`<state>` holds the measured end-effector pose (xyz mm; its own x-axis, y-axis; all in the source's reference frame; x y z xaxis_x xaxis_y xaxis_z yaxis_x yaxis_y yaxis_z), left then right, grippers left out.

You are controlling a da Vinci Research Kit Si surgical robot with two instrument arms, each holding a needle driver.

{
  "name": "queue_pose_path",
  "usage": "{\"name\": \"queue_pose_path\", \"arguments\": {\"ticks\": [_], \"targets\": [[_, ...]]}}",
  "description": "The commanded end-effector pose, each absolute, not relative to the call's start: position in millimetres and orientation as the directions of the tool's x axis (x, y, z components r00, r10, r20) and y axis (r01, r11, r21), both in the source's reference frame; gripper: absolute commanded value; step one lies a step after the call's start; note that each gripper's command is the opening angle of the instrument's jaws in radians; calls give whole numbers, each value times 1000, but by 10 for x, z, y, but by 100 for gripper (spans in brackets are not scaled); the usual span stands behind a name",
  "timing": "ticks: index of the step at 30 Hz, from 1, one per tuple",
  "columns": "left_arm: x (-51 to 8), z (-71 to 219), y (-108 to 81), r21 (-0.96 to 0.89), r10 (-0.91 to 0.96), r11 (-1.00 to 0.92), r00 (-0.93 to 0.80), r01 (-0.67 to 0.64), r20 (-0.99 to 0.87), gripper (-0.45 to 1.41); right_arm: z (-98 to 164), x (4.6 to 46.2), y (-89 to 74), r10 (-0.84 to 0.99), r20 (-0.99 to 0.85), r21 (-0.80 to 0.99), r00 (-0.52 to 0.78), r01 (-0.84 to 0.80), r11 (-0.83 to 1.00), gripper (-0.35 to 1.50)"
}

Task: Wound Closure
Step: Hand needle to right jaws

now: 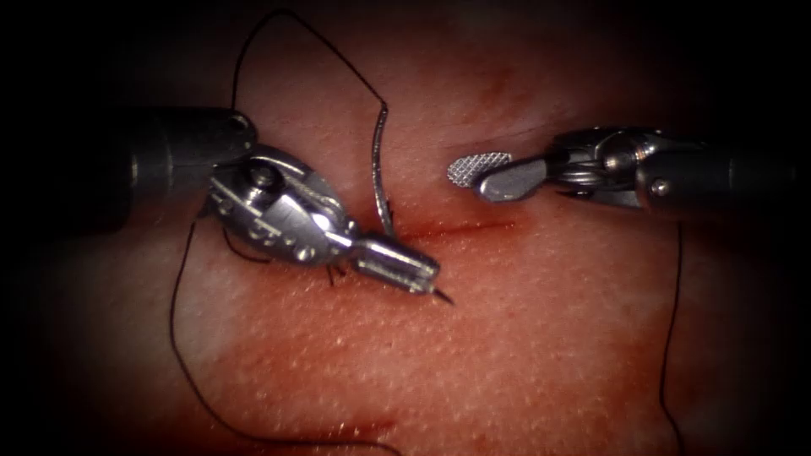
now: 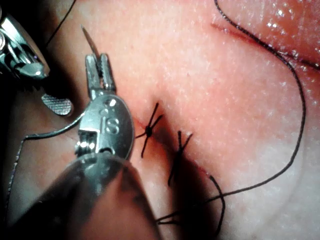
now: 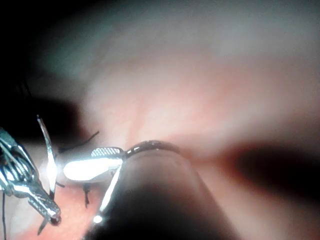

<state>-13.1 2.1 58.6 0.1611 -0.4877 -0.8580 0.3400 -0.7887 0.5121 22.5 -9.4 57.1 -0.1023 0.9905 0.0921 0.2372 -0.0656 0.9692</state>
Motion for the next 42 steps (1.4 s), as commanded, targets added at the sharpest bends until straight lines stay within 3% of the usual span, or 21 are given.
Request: {"name": "queue_pose_path", "arguments": {"ticks": [1, 6, 24, 36, 42], "targets": [[-136, 591, 25, 516, -490, -787, 164, 339, -856, -45, 573, 241, -91, 990, 93, 968, -107, 242, -64, 113], [-138, 590, 23, 524, -491, -781, 185, 340, -851, -45, 573, 263, -89, 987, 99, 965, -123, 254, -65, 123], [-141, 574, 18, 531, -486, -777, 214, 337, -847, -45, 570, 279, -91, 985, 101, 969, -143, 240, -64, 118], [-141, 575, 17, 532, -489, -777, 210, 337, -846, -45, 568, 294, -98, 984, 95, 968, -151, 243, -56, 106], [-141, 574, 17, 528, -485, -779, 209, 338, -849, -45, 570, 299, -104, 985, 86, 970, -146, 239, -49, 91]]}}
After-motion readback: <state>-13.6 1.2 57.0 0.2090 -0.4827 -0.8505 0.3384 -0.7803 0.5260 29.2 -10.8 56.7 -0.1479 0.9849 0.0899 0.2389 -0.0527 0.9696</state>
